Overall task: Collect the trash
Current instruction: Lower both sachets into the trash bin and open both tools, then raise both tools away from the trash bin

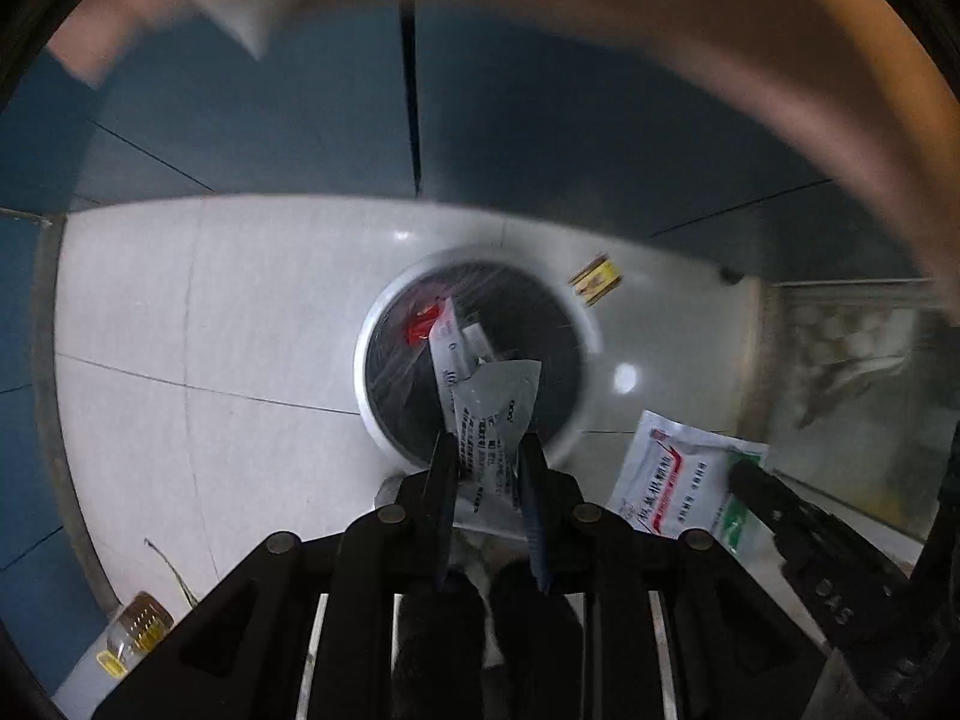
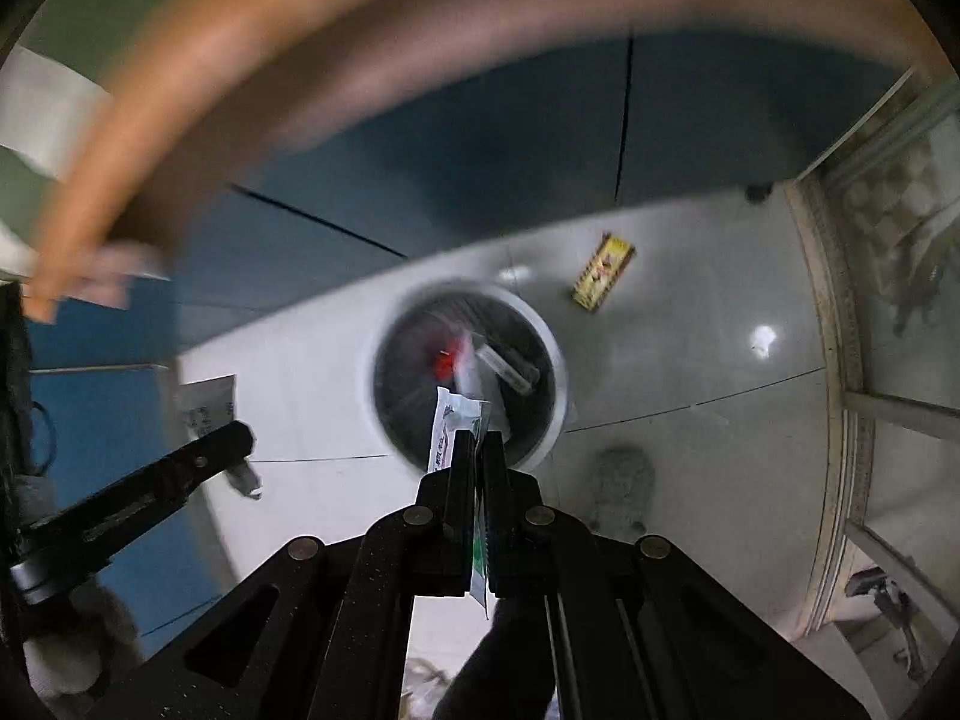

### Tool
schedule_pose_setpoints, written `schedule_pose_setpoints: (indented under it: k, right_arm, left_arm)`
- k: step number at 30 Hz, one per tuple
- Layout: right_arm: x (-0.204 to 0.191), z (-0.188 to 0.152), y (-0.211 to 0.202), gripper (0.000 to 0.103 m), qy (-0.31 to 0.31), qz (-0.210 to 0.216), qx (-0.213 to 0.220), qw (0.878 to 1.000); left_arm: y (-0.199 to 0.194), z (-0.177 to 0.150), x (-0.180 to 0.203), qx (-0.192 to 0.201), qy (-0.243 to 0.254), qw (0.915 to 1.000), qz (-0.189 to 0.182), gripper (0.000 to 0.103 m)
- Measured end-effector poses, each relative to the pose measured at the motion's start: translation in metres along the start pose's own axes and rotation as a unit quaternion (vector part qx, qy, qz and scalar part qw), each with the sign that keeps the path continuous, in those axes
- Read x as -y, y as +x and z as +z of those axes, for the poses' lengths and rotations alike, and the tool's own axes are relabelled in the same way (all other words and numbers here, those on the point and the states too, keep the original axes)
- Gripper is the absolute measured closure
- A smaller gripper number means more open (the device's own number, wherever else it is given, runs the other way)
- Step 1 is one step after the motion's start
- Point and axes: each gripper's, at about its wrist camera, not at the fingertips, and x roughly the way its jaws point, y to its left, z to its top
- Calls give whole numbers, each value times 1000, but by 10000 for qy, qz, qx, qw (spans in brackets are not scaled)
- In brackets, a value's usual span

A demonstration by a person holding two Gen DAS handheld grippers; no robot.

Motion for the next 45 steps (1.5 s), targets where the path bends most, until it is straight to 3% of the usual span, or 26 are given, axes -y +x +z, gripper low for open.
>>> schedule_pose_setpoints:
  k: [6, 11, 13, 14, 15, 16, 17, 18, 19, 20, 22, 31, 45]
  right_arm:
    - [8, 9, 124, 100, -161, -221, -199, 9994]
    - [10, 6, 169, 99, -358, -370, -483, 9975]
    - [9, 3, 174, 97, -419, -345, -590, 9968]
    - [9, 1, 174, 92, -449, -413, -601, 9963]
    - [10, -1, 171, 74, -472, -476, -590, 9960]
    - [11, -2, 169, 48, -478, -525, -559, 9959]
    - [9, -4, 166, 36, -484, -593, -523, 9957]
    - [8, -6, 160, 22, -503, -647, -494, 9954]
    - [8, -7, 155, 15, -521, -714, -455, 9951]
    - [7, -8, 147, 12, -540, -799, -398, 9945]
    - [4, -11, 129, 0, -550, -798, -285, 9949]
    - [-26, -35, 15, 0, -920, -981, 146, 9908]
    - [-73, -89, -260, 0, -1125, -980, 678, 9865]
  left_arm:
    - [110, 5, -20, -286, 16, 9995, 150, 84]
    - [142, -1, -24, -412, 5, 9990, 200, 77]
    - [137, -3, -33, -388, -20, 9990, 215, 64]
    - [134, -4, -33, -324, -2, 9990, 294, 56]
    - [128, -6, -34, -218, 21, 9989, 426, 41]
    - [124, -7, -37, -125, 19, 9985, 533, 36]
    - [117, -10, -40, -38, -15, 9982, 592, 35]
    - [110, -14, -43, 33, -57, 9981, 617, 25]
    - [103, -16, -45, 103, -81, 9977, 663, 7]
    - [94, -19, -47, 173, -72, 9971, 739, 0]
    - [78, -24, -49, 291, -45, 9953, 924, 0]
    - [-26, -63, -45, 630, -168, 9927, 1016, 0]
    - [-237, -134, 0, 988, 10, 9913, 872, 0]
